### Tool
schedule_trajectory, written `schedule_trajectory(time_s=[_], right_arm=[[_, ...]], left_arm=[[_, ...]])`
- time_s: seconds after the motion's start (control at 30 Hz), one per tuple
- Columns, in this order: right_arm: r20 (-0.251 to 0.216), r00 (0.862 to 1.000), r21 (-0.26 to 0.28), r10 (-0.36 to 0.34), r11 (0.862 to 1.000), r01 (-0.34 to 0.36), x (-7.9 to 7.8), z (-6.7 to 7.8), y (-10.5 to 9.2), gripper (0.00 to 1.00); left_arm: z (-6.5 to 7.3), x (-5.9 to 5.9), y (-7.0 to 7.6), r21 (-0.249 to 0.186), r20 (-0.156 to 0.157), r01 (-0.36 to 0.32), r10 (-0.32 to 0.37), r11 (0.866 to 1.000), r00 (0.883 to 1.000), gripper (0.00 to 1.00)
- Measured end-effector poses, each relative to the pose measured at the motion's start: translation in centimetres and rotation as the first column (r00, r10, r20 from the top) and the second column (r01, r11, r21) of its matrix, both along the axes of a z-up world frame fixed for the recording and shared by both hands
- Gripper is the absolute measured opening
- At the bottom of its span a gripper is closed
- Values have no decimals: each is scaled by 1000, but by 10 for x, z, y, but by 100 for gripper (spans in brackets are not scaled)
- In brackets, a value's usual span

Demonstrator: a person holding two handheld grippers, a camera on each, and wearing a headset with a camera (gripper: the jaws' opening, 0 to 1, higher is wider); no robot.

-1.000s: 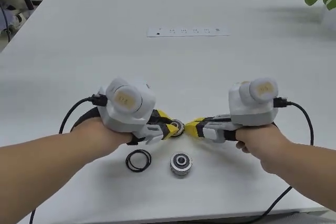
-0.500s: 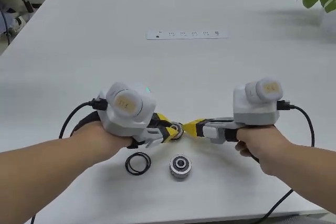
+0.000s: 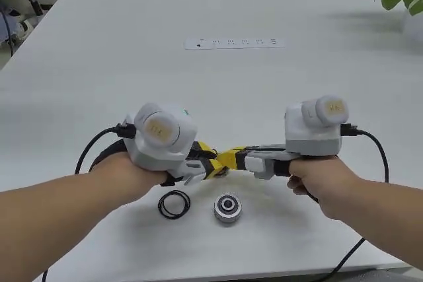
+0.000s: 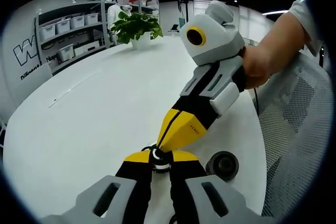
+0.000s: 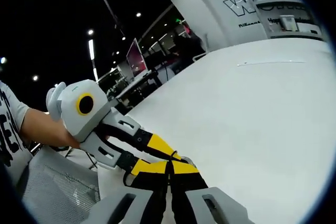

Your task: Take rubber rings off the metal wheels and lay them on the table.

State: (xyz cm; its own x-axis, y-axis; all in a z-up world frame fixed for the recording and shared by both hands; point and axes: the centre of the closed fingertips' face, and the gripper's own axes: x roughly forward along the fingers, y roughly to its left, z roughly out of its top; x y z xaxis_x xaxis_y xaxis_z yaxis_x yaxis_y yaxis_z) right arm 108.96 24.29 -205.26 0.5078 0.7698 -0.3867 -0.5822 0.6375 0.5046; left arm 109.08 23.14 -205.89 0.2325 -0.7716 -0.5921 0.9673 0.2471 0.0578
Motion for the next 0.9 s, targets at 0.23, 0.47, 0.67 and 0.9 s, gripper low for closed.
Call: schedule_trajectory(time_s=[0.23, 0.47, 0.67, 0.9], right_arm=[[-11, 1000, -21, -11, 1000, 11, 4, -7, -9, 0], [-14, 1000, -33, -18, 999, 17, 3, -8, -12, 0], [-10, 1000, -30, -19, 999, 18, 1, -5, -11, 0], [-1, 1000, -20, -15, 1000, 15, -2, 1, -7, 0]], left_arm=[[1, 0, 0, -5, -1, -3, 3, 1000, 1000, 7], [1, -1, 1, -23, -17, -12, 11, 1000, 1000, 7], [1, -2, 0, -35, -51, -16, 15, 999, 999, 8], [2, -6, 5, -35, -77, -16, 13, 999, 997, 10]])
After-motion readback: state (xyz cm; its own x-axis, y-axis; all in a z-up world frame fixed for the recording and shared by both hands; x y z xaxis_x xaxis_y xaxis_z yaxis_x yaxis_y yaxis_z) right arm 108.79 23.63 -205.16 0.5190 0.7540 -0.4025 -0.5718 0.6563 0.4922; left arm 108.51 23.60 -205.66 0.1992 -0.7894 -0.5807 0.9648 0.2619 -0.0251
